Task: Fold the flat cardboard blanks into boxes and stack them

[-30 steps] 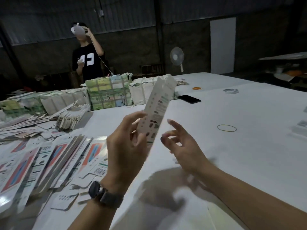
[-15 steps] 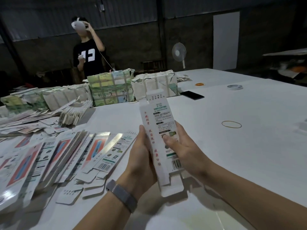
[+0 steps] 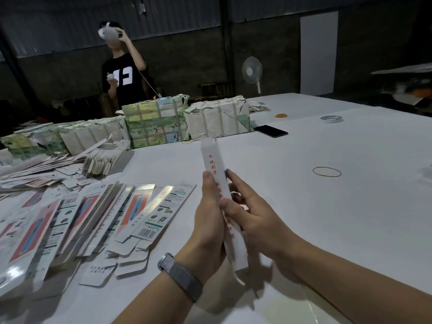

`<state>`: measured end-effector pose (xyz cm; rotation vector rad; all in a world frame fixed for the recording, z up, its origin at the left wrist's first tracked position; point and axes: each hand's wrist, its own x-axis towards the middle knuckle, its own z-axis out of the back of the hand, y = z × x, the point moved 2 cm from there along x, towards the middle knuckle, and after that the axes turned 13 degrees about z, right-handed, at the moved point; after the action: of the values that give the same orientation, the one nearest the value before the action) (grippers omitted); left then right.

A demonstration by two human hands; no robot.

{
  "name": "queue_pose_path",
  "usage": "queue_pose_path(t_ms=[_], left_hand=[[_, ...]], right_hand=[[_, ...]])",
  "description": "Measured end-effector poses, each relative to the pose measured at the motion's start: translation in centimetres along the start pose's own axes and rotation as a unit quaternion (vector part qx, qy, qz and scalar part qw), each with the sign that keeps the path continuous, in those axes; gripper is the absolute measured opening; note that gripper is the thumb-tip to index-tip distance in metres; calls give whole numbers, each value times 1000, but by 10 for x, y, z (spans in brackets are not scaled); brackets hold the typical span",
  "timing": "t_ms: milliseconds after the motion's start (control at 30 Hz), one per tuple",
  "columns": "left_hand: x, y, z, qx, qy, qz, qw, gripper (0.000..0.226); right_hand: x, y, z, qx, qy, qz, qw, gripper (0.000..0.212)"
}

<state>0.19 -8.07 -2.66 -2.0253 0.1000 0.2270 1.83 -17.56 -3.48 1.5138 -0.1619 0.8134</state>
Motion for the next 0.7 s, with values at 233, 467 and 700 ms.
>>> queue_pose_path(t_ms=[233,467,700], left_hand=[[-3,-8,3,36,23,-6,999,65],[3,-9,9,106,21,-51,993,55],[7,-12,17,159,-12,-69,985,51]], right_hand=[[3,2,6,82,1,-19,996,56],[7,2,12,96,-6,-33,995,54],[9,-2,20,73,-29,-35,996,43]])
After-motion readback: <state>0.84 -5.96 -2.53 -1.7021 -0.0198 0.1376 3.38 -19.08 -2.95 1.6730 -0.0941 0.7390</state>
